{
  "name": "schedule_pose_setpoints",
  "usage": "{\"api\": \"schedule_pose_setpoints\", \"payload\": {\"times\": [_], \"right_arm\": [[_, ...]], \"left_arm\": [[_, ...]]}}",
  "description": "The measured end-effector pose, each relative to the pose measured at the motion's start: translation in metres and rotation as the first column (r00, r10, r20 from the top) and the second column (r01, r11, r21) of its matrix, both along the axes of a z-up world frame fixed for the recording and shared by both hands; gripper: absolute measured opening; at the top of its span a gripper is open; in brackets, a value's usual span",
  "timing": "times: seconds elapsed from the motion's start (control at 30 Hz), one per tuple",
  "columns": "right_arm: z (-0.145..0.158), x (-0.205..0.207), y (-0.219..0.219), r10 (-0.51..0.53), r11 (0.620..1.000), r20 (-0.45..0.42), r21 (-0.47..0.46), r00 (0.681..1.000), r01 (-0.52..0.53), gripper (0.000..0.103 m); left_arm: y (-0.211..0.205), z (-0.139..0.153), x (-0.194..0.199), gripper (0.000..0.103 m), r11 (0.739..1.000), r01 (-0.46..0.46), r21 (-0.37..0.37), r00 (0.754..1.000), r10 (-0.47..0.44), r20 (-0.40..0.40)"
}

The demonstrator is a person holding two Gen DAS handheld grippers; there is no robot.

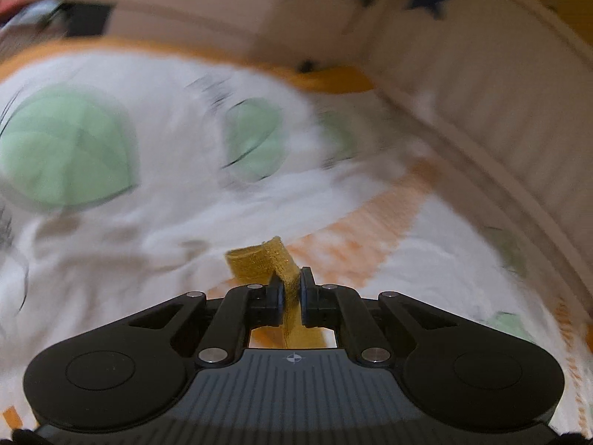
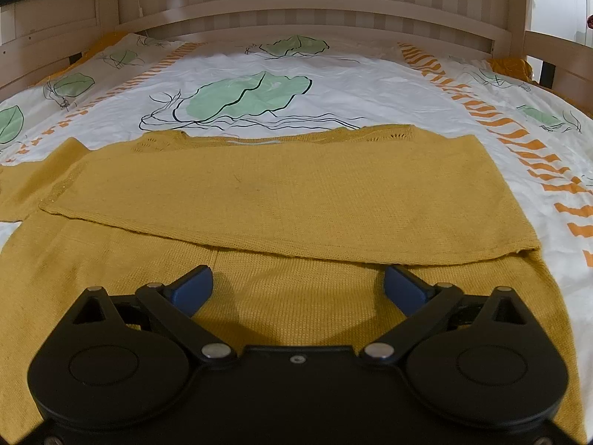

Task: Fold small clothes
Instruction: 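Fold the held sleeve back over the body with the left gripper, release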

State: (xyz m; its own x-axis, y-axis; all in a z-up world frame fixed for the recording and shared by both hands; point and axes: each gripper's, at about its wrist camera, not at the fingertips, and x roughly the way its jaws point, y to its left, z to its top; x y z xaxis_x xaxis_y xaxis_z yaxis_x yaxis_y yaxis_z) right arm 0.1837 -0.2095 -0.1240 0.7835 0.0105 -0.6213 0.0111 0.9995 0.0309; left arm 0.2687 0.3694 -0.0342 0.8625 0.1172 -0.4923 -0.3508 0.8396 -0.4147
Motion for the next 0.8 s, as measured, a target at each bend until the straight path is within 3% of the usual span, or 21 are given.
{"api": "schedule_pose_setpoints", "payload": {"times": [0.13,0.23,0.43,0.57,0.67,0.8], "right_arm": [[0.0,0.0,0.0,0.001,1.0,0.001,0.005,1.0,-0.001,0.1],[0.0,0.001,-0.001,0.001,1.0,0.004,0.011,1.0,-0.001,0.1],[0.002,-0.003,-0.006,0.003,0.999,0.015,0.049,1.0,-0.004,0.1],[0.003,-0.004,-0.009,0.007,0.997,0.019,0.075,1.0,-0.008,0.1],[0.003,-0.005,-0.011,0.009,0.996,0.019,0.089,1.0,-0.011,0.1],[0.003,-0.005,-0.012,0.01,0.995,0.022,0.104,1.0,-0.013,0.1]], "left_arm": [[-0.041,0.053,-0.007,0.006,0.991,0.119,0.061,0.988,-0.124,0.091],[-0.085,0.093,-0.011,0.006,0.97,0.217,0.11,0.961,-0.232,0.148],[-0.19,0.14,-0.014,0.006,0.896,0.418,0.151,0.867,-0.442,0.229],[-0.258,0.135,-0.01,0.007,0.836,0.514,0.193,0.812,-0.547,0.205],[-0.29,0.112,-0.007,0.007,0.819,0.542,0.186,0.813,-0.568,0.127],[-0.302,0.059,-0.008,0.008,0.831,0.541,0.131,0.839,-0.543,-0.023]]}}
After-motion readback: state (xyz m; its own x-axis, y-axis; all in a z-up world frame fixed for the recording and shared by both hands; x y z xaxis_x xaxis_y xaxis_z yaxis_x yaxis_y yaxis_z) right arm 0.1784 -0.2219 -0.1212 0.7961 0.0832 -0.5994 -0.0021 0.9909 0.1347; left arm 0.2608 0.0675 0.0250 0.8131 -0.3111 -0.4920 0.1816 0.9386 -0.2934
